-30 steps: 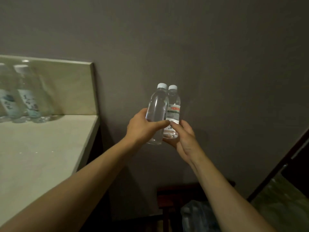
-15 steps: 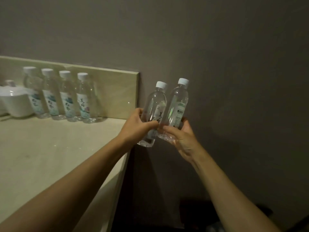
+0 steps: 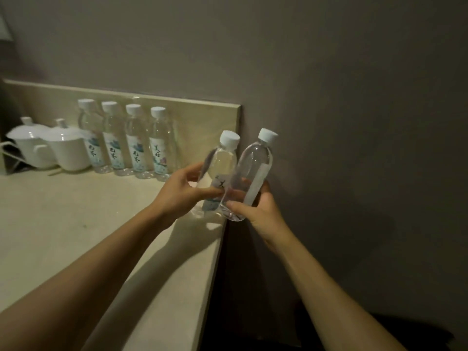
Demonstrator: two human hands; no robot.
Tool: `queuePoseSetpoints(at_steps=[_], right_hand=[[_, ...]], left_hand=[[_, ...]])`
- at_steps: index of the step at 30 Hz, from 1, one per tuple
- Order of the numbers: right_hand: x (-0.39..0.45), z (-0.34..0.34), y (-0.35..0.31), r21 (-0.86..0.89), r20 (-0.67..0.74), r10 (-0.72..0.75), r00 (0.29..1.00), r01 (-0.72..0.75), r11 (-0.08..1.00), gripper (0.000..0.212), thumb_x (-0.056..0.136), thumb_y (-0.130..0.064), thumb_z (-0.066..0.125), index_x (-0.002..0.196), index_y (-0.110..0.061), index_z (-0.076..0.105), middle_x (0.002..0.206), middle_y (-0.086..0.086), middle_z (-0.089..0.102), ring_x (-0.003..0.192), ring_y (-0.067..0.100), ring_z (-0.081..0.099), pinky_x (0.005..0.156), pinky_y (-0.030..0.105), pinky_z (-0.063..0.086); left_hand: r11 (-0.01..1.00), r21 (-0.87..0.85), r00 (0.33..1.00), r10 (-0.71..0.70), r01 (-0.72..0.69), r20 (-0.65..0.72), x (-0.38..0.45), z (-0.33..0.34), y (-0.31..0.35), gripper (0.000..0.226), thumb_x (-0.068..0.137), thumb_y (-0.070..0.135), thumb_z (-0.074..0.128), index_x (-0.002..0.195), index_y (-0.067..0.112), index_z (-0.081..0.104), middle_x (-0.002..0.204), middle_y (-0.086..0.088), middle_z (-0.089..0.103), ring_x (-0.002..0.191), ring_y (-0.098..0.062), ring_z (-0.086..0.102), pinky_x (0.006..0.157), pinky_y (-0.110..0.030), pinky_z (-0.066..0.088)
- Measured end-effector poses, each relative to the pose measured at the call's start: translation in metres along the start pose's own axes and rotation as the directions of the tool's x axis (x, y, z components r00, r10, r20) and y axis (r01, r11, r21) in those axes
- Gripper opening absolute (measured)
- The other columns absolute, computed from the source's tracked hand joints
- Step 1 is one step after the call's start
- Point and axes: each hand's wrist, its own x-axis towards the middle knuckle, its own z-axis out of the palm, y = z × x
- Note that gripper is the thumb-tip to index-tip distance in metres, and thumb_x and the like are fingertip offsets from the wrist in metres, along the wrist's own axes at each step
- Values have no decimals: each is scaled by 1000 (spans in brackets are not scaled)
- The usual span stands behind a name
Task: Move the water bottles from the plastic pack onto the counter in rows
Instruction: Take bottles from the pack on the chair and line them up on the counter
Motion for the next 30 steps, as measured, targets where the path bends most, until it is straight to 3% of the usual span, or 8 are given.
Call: queuePoseSetpoints(at_steps=[3,7,11,16,20,23,26,30], right_hand=[[11,21,0,-51,-55,-27,998,25,998,69,74,2,77,130,-16,43,115,6,69,105,17,69,80,26,58],[24,47,6,-128,-87,12,996,-23,992,76,73,-8,82,136,-23,43,121,-3,65,110,11,63,85,27,56],[34,64,15,-136,-143,50,988,-70,988,75,70,-12,85,133,-31,48,118,-6,67,109,12,65,89,36,56],[35,74,19,-133,-218,36,975,-67,989,66,66,-13,87,118,-40,57,106,-10,73,96,7,71,75,28,61],[29,80,14,-119,-239,22,971,-51,992,70,68,-9,86,125,-33,54,106,-8,74,94,6,71,67,22,59],[25,88,14,-143,-290,-3,957,-40,989,75,68,-7,85,129,-28,47,114,-1,69,105,16,68,81,32,60],[22,98,12,-358,-348,-55,936,-79,930,83,70,-23,84,137,-24,35,129,4,59,119,23,58,96,45,53],[16,90,4,-577,-241,63,968,-195,794,108,71,-57,71,152,-24,8,149,8,41,139,28,36,111,49,36]], left_hand=[[1000,20,1000,22,-23,13,4,-21,-14,43,70,30,85,98,58,68,100,20,74,96,0,67,84,-30,52],[1000,13,997,8,-8,73,11,-51,-33,38,78,34,80,113,39,67,105,12,74,99,-6,68,77,-28,54],[1000,-9,987,31,-30,155,21,-72,-43,33,80,33,77,109,40,63,109,11,71,102,-10,67,72,-25,54],[998,-25,976,65,-61,210,28,-81,-50,31,79,36,77,103,46,61,110,13,69,104,-8,65,79,-32,57],[997,32,969,66,-76,239,28,-85,-47,43,80,36,77,120,31,62,116,7,69,108,-15,65,90,-45,57],[994,67,979,74,-88,188,26,-81,-46,54,77,36,81,126,26,60,114,8,69,102,-13,66,84,-36,57],[985,133,994,111,-112,17,19,-74,-47,64,70,39,86,125,22,59,108,11,64,89,2,61,71,-18,50],[950,297,991,119,-96,-61,12,-62,-48,68,64,40,89,119,17,58,112,-2,64,97,-19,62,84,-40,56]])
